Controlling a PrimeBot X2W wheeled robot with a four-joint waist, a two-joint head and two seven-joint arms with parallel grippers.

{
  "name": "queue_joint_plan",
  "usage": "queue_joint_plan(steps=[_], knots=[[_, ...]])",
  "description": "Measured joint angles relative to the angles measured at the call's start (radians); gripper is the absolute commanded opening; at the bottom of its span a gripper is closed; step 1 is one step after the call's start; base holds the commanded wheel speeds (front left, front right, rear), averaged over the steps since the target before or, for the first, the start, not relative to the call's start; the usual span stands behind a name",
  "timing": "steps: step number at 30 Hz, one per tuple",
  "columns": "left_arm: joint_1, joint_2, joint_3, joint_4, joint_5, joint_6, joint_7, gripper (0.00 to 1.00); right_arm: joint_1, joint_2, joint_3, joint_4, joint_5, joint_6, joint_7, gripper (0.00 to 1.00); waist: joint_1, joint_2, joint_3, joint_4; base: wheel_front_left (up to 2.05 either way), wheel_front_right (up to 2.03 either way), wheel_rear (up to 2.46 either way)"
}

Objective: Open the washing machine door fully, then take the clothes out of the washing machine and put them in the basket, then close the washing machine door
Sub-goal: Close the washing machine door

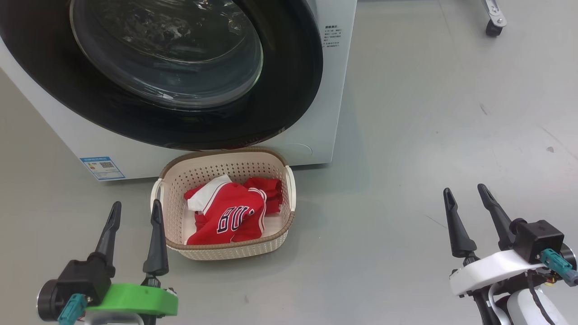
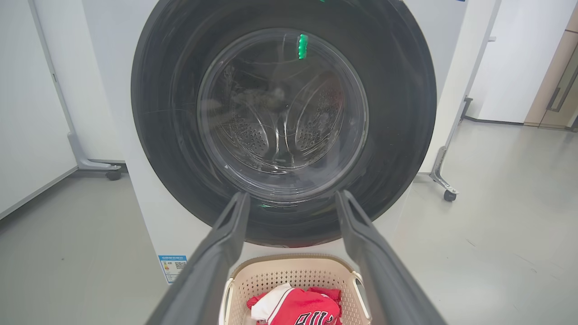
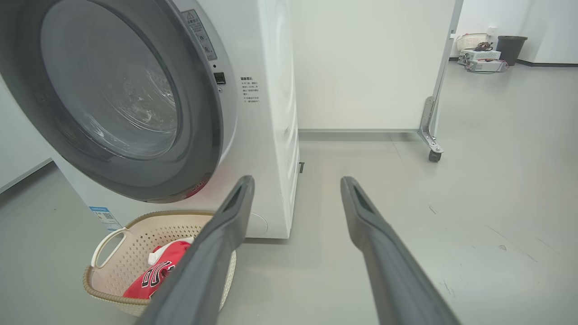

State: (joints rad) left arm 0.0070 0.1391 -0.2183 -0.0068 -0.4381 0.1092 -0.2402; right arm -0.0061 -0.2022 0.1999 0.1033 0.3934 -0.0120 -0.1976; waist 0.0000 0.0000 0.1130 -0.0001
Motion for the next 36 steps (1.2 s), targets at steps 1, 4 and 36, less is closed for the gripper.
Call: queue_joint_plan(steps=[1,4,36], knots=[[0.000,-0.001,0.000,-0.001,0.000,0.000,0.000,1.00,0.000,0.000,0.000,-0.001,0.000,0.000,0.000,1.00,0.0000,0.0000,0.000,0.000,0.00,0.00,0.00],[0.002,-0.003,0.002,-0.002,0.012,0.000,0.000,1.00,0.002,-0.001,0.000,-0.004,0.000,0.000,0.000,1.00,0.0000,0.0000,0.001,-0.001,0.00,0.00,0.00],[0.007,-0.037,-0.038,-0.014,0.062,0.002,0.010,1.00,0.032,-0.045,-0.029,-0.027,0.003,-0.016,0.039,0.00,0.0000,0.0000,0.008,0.076,0.00,0.00,0.00]])
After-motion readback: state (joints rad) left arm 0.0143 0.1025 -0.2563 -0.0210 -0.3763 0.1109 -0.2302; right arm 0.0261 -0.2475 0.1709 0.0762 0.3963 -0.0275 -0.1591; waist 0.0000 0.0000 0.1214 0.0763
